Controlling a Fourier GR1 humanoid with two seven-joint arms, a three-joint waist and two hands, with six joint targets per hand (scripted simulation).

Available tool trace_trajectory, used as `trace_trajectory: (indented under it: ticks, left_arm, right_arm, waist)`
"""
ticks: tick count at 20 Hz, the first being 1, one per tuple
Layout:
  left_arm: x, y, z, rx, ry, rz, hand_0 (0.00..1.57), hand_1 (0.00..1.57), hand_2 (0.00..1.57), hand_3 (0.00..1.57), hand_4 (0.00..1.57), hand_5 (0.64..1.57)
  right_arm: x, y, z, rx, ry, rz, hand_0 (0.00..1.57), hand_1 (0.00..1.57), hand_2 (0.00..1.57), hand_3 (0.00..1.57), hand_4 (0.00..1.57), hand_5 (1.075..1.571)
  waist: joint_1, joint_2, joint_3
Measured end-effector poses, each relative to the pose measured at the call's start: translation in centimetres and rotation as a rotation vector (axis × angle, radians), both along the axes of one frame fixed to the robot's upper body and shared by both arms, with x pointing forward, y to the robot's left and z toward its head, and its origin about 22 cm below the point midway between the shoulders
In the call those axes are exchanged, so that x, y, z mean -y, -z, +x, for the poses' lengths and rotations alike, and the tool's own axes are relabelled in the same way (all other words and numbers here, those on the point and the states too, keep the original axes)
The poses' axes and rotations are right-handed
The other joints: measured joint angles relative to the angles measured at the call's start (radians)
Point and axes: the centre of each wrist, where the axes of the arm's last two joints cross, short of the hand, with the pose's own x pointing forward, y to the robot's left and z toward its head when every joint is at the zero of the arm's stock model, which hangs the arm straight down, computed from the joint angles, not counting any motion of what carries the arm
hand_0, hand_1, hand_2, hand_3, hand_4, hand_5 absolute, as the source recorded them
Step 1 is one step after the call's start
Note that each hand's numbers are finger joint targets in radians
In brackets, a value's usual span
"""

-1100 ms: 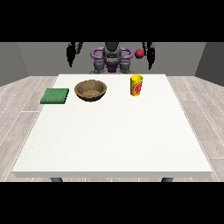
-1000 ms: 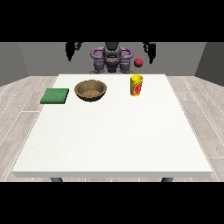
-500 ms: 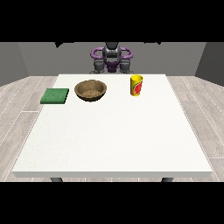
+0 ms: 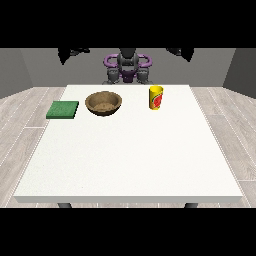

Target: Pick the cup and pour the ball into the bowl, then pick the bowl and place it on the pad

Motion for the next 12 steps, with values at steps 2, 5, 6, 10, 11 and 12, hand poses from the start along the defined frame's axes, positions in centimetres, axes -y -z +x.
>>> trace_trajectory:
  ticks: [2,5,6,10,11,12]
  left_arm:
    - [0.2,1.0,0.3,0.032,-0.006,0.004,0.0,0.0,0.0,0.0,0.0,1.527]
    - [0.3,2.5,1.0,0.069,-0.015,0.008,0.0,0.0,0.0,0.0,0.0,1.526]
    - [0.7,3.3,1.1,0.073,-0.019,0.01,0.0,0.0,0.0,0.0,0.0,1.527]
    - [1.8,6.4,1.6,0.098,-0.038,0.01,0.0,0.0,0.0,0.0,0.0,1.52]
    - [2.4,7.1,1.8,0.097,-0.044,0.012,0.0,0.0,0.0,0.0,0.0,1.517]
    - [2.6,7.6,2.1,0.1,-0.049,0.012,0.0,0.0,0.0,0.0,0.0,1.518]
  right_arm:
    - [-0.4,0.1,0.4,0.026,-0.011,0.003,0.0,0.0,0.0,0.0,0.0,1.57]
    - [-0.5,0.5,0.8,0.049,-0.03,0.0,0.0,0.0,0.0,0.0,0.0,1.571]
    - [-0.6,0.5,1.0,0.053,-0.03,0.0,0.0,0.0,0.0,0.0,0.0,1.571]
    - [-1.0,0.6,1.5,0.088,-0.051,-0.005,0.0,0.0,0.0,0.0,0.0,1.571]
    - [-0.9,0.7,1.5,0.089,-0.055,-0.004,0.0,0.0,0.0,0.0,0.0,1.571]
    - [-0.7,0.5,1.7,0.096,-0.059,-0.004,0.0,0.0,0.0,0.0,0.0,1.571]
  waist:
    - [-0.008,0.039,-0.0002]
    - [-0.019,0.086,0.0001]
    - [-0.022,0.09,0.0]
    - [-0.043,0.134,-0.0001]
    - [-0.051,0.138,-0.0002]
    - [-0.057,0.143,0.0]
